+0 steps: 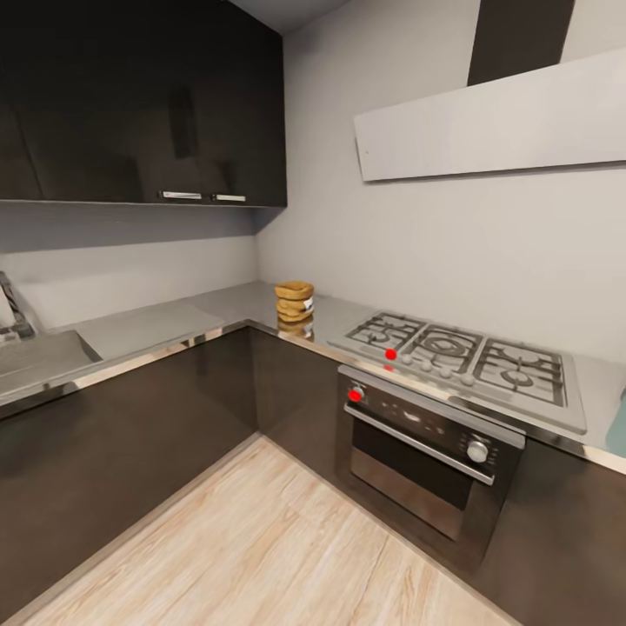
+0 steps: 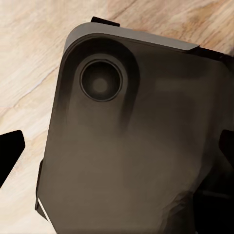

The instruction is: In the kitchen, take the popcorn bag from the countertop, put it into the microwave, and heat it until the popcorn is cooked so the cooked popcorn ends up inside the bag.

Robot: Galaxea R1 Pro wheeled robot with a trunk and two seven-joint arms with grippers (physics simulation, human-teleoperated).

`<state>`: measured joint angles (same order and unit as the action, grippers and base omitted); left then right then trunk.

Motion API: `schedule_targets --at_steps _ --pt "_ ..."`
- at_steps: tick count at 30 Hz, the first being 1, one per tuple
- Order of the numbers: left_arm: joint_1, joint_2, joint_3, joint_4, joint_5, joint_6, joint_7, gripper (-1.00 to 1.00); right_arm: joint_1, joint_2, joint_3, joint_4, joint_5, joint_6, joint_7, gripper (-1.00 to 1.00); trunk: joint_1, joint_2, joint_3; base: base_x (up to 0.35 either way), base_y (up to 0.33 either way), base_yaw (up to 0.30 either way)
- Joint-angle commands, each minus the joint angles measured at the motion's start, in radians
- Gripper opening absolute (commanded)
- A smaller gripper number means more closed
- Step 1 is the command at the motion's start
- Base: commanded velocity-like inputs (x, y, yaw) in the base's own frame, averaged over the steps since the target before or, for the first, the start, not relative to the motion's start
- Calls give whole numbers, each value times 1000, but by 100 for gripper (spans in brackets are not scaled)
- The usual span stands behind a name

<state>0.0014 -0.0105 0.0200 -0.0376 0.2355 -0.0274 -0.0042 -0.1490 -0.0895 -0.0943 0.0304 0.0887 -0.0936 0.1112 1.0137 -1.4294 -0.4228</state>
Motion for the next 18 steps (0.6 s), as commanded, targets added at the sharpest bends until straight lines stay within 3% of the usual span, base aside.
schedule_targets --at_steps 1,18 --pt "0 -1 1 -1 5 -2 0 100 -1 0 -9 3 9 -6 2 100 0 0 -1 142 100 0" --pt "0 -1 1 0 4 -2 0 100 -1 3 -9 3 9 -5 2 100 0 0 -1 159 126 0"
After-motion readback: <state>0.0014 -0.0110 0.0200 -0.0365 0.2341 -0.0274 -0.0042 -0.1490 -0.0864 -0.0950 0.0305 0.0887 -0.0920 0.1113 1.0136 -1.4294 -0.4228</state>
